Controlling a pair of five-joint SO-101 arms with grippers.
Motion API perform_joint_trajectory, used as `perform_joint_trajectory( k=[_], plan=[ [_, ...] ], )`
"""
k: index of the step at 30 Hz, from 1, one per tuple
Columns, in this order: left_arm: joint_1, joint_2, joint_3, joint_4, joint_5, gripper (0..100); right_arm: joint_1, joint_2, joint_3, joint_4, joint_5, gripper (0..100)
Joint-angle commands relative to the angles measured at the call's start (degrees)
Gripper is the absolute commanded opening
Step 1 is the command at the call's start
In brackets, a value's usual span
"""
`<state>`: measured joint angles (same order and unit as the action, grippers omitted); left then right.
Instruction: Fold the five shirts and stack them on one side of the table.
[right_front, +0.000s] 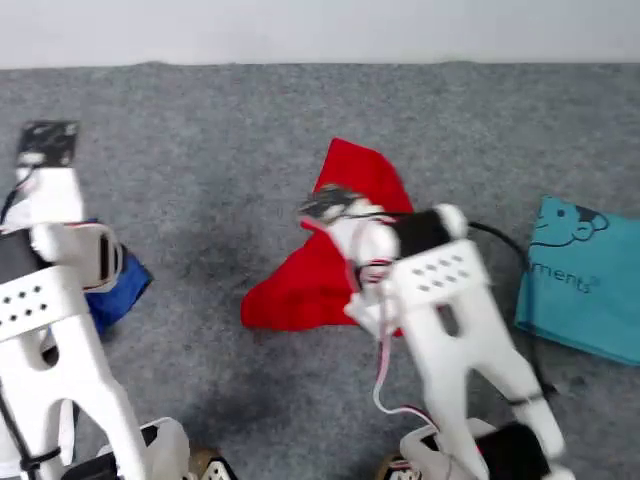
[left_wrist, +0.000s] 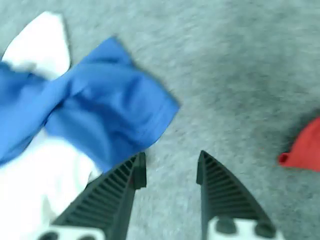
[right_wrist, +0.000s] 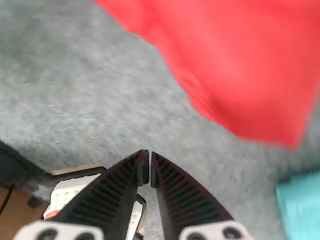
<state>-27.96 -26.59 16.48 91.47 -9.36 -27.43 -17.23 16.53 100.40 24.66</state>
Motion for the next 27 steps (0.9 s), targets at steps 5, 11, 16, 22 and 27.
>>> perform_joint_trajectory(
  k=[5,11,16,22,27],
  plan=[
    [-8.4,-2.0,0.6,-1.0,0.6,17,-13.7,18.7,-13.5,-2.8,-0.9,1.7],
    [-9.7,-1.7,0.7,-1.9,0.6,17,-19.4,34.2,-28.7,-2.8,-5.5,12.7],
    [-9.7,-1.8,0.7,-1.9,0.5,17,-22.6,45.4,-42.2,-2.3,-6.0,13.2],
    [-9.8,-2.0,0.7,-1.7,0.4,17,-24.2,55.6,-51.9,-2.3,-6.1,13.6],
    [-9.8,-2.1,0.7,-1.7,0.5,17,-24.0,60.9,-52.7,-2.4,-6.1,13.7]
  ],
)
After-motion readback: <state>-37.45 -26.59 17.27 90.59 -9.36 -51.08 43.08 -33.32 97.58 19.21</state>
